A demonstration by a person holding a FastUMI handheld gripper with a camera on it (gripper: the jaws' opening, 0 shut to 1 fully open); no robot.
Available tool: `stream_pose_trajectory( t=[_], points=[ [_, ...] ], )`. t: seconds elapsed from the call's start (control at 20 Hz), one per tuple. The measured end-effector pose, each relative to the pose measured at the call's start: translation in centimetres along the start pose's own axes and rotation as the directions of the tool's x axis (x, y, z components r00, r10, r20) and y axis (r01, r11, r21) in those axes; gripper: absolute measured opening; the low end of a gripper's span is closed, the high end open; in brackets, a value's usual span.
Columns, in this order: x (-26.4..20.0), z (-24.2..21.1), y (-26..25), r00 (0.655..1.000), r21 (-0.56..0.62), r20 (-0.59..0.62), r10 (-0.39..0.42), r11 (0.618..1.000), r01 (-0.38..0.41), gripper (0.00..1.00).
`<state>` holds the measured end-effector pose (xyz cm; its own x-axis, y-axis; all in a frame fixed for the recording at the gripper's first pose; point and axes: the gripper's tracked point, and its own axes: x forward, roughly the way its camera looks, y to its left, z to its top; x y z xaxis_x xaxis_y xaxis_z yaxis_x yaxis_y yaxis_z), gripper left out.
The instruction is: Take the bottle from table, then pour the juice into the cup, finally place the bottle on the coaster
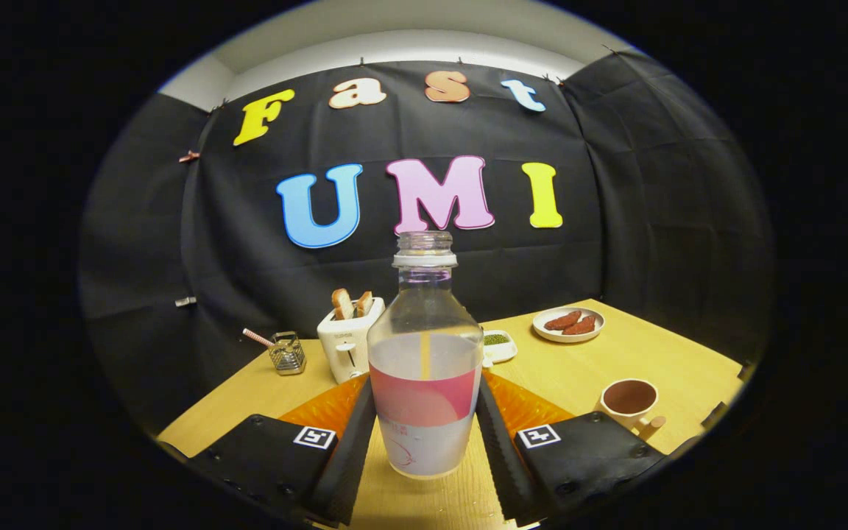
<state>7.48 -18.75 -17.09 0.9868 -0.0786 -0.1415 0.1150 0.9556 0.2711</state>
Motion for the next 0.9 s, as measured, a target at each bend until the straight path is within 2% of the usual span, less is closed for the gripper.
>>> stream_pose_trajectory(
  t=[0.2, 0.4, 0.65, 0.9],
  points=[
    [0.2, -0.3, -3.7, 0.999, 0.18, -0.021, -0.032, 0.983, 0.035, 0.74],
    [0.2, -1.4, -5.2, 0.999, 0.356, -0.045, -0.015, 0.934, 0.03, 0.74],
    [0.3, -2.3, -6.7, 0.998, 0.594, -0.066, 0.023, 0.804, 0.021, 0.74],
    [0.7, -3.3, -8.5, 0.996, 0.726, -0.086, 0.025, 0.686, 0.045, 0.74]
  ],
)
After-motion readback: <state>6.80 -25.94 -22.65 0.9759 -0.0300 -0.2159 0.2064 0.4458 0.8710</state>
